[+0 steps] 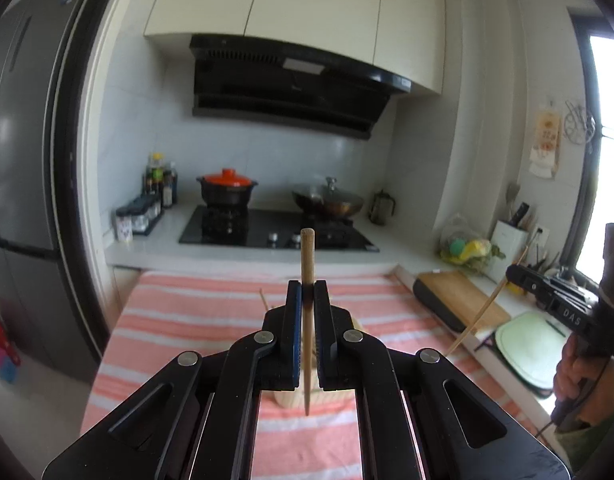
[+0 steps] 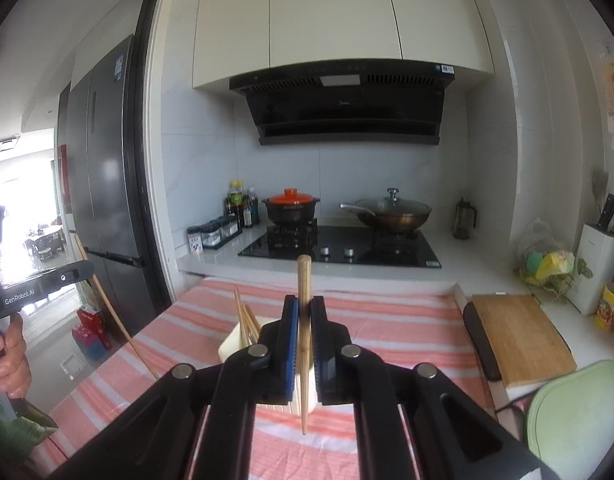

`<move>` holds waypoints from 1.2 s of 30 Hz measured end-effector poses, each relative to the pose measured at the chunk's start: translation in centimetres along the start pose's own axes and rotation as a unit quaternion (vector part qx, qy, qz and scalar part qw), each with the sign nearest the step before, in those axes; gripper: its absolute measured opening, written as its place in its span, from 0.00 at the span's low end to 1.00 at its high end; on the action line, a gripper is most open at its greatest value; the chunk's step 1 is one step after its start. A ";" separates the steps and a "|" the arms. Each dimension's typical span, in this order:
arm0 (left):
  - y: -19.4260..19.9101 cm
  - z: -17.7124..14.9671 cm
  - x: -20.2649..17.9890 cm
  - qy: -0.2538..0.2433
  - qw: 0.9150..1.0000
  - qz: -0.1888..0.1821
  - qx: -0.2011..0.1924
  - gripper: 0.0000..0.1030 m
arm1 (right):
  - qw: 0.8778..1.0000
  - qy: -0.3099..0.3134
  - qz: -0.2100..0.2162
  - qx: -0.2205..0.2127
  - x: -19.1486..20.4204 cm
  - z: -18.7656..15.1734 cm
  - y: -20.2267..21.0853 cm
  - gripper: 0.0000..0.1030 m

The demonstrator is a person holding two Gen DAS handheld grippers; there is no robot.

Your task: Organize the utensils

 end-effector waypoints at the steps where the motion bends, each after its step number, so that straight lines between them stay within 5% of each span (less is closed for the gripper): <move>1: -0.9 1.2 0.4 0.001 1.000 0.009 -0.010 0.04 | 1.000 -0.004 0.005 -0.007 0.2 1.2 -0.8 0.06; 5: -5.9 3.7 1.1 0.017 0.999 0.023 -0.019 0.04 | 1.000 -0.009 0.018 -0.023 1.2 4.0 -4.8 0.06; 9: -12.4 2.6 1.0 0.027 0.999 0.023 0.024 0.03 | 1.000 0.008 0.016 -0.011 1.9 4.0 -10.1 0.06; 15: -20.9 -3.1 0.2 0.029 0.991 0.003 0.131 0.03 | 0.995 0.024 -0.006 0.095 0.9 0.2 -18.7 0.06; 21: -25.0 -7.2 -0.4 0.033 0.980 -0.009 0.197 0.05 | 0.973 0.008 -0.018 0.229 -1.1 -5.4 -25.9 0.07; 23: -25.0 -7.8 -0.1 0.035 0.978 -0.003 0.207 0.14 | 0.970 -0.001 -0.007 0.241 -1.1 -6.4 -26.9 0.09; 26: -22.8 -8.0 0.9 0.027 0.980 0.033 0.193 0.71 | 0.976 -0.027 0.009 0.217 -1.1 -6.2 -26.2 0.14; 29: -18.8 -8.0 1.4 -0.010 0.984 0.065 0.167 0.81 | 0.985 -0.038 0.005 0.166 -1.1 -5.0 -23.3 0.40; 32: -14.4 -9.3 0.6 -0.041 0.984 0.077 0.157 0.99 | 0.992 -0.036 0.003 0.120 -0.9 -3.9 -18.5 0.45; 36: -8.5 -12.6 -1.7 -0.023 0.985 0.076 0.152 0.99 | 0.997 -0.029 -0.033 0.057 -0.7 -5.0 -11.0 0.68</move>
Point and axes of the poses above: each gripper's, at about its wrist camera, not at the fingertips, and y roughly against the way its jaws point, x to its left, z to its top, the point moved 5 cm from there along -y, roughly the way its jaws point, and after that the axes turned 15 degrees about -y, right-handed, at the moved point
